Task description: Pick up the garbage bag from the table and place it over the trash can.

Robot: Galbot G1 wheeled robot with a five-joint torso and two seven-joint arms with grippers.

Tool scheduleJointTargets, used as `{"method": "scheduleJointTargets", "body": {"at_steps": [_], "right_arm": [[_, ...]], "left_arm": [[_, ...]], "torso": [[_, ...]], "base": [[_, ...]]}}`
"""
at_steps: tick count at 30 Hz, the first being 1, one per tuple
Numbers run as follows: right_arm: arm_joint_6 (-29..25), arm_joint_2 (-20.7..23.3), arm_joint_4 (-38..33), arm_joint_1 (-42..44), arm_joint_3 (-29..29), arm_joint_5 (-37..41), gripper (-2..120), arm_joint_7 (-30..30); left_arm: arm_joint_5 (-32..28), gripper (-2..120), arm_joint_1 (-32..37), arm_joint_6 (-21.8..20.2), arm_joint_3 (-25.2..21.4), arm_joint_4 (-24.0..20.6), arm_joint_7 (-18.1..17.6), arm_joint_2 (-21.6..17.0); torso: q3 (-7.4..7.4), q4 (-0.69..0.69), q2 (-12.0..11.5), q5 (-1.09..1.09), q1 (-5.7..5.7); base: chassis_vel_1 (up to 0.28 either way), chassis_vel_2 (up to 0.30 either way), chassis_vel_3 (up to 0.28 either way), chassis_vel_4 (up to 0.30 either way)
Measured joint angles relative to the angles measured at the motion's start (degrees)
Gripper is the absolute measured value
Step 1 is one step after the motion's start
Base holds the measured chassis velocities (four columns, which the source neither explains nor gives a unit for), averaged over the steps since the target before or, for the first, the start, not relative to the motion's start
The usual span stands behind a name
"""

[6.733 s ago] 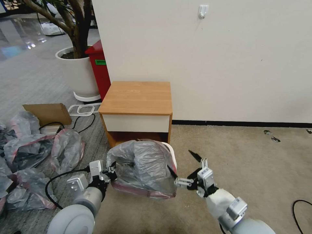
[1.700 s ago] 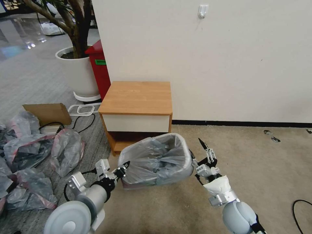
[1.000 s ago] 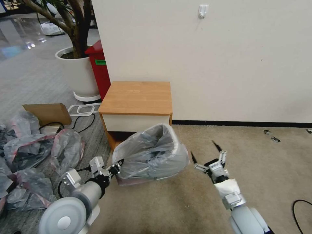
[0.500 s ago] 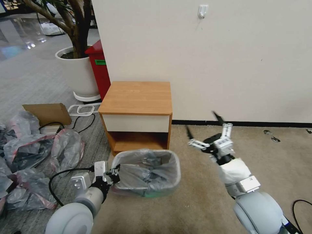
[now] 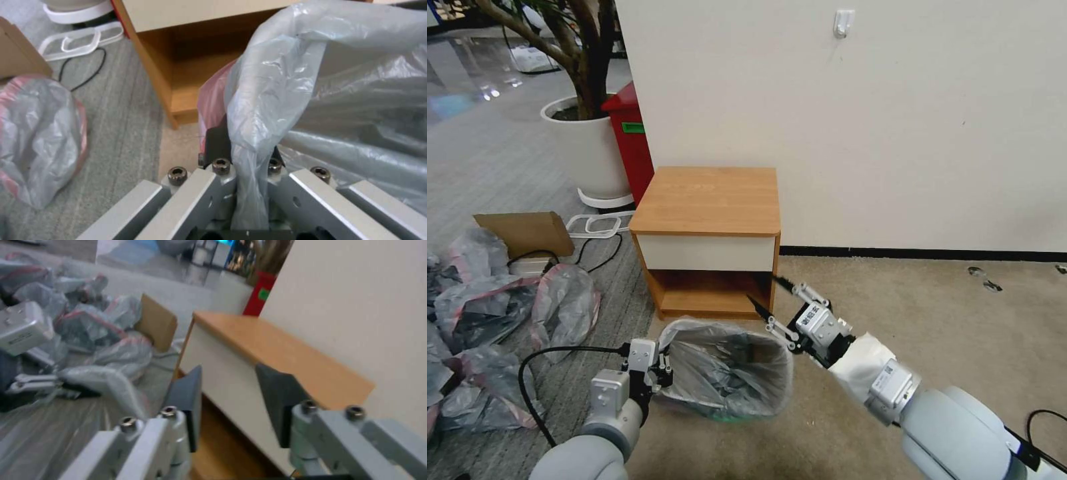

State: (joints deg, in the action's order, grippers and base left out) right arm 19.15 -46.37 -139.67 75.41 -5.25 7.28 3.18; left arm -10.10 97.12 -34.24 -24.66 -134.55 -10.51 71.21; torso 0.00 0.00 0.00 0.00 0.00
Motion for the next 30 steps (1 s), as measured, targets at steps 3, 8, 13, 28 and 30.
{"method": "scheduleJointTargets", "body": {"at_steps": [3,8,13,28,30], "right_arm": [[2.1,0.7,0.2,0.2,0.9,0.3,17,0.3],[3.6,2.2,2.2,-0.9,4.2,-1.2,1,1.8],[5.4,2.1,6.5,-3.6,9.3,-3.5,0,3.4],[13.7,-6.7,22.3,-16.2,25.2,-9.7,0,6.4],[14.3,-7.1,23.1,-17.1,25.9,-9.9,0,6.7]], "left_arm": [[1.1,0,-0.2,0.2,1.0,0.7,0.1,0.4],[1.6,0,-0.4,0.2,2.0,0.8,0.0,1.2],[1.9,0,-0.4,0.4,2.4,1.0,-0.2,1.8],[5.5,0,-0.2,1.7,5.2,1.4,0.1,2.4],[5.8,0,-0.1,1.8,5.3,1.4,0.1,2.4]], "torso": [[0.0,0.0,0.0,0.0,0.0],[0.0,-0.01,0.0,0.0,0.0],[0.0,0.0,0.0,0.0,0.0],[0.0,0.0,0.0,-0.01,0.0],[0.0,0.0,0.0,0.0,0.0]], "base": [[0.0,0.0,0.0,0.0],[0.0,0.0,0.0,0.0],[0.0,0.0,0.0,0.0],[0.0,0.0,0.0,0.0],[0.0,0.0,0.0,0.0]]}}
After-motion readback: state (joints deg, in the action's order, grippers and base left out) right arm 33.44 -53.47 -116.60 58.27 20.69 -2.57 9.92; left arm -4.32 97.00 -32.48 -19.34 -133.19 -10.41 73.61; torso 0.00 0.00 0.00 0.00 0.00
